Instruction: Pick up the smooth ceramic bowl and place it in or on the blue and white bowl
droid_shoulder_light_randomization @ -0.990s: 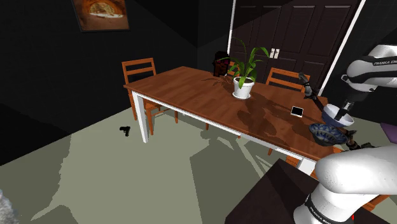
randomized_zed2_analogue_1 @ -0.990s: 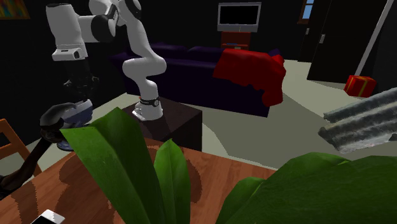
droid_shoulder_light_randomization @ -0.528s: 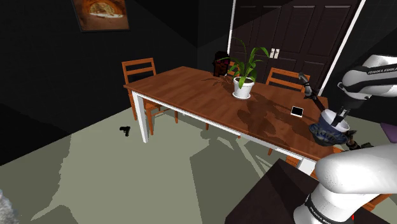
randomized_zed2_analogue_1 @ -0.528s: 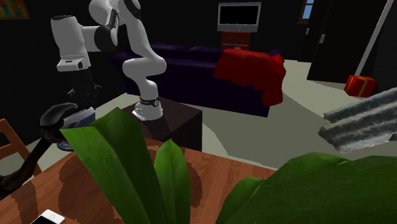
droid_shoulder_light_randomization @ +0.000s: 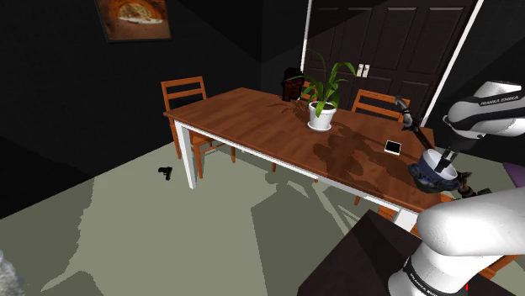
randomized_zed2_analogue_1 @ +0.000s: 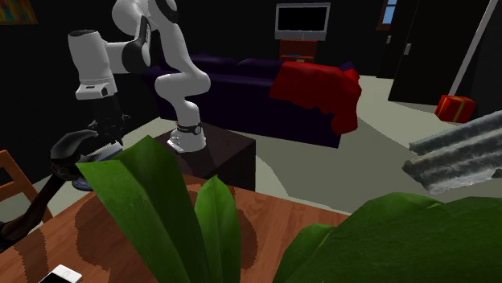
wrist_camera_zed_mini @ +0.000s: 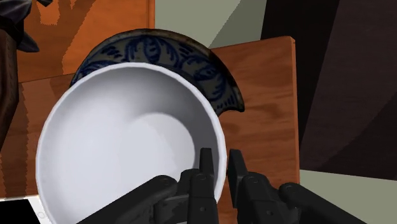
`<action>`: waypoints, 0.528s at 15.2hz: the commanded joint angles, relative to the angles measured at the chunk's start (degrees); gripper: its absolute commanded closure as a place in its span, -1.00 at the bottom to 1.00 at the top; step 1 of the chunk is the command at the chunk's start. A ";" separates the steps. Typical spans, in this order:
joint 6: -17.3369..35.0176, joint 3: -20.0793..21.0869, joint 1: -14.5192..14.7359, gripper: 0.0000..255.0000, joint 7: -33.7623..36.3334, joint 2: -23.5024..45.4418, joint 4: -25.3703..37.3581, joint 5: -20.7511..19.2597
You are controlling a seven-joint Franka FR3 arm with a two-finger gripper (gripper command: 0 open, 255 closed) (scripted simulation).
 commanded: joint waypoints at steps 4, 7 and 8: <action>0.08 -0.04 0.01 -1.00 -0.02 0.03 -0.01 -0.01; 0.06 -0.03 0.00 -1.00 -0.02 0.02 -0.01 -0.01; 0.06 -0.03 0.00 -1.00 -0.02 0.02 -0.01 -0.01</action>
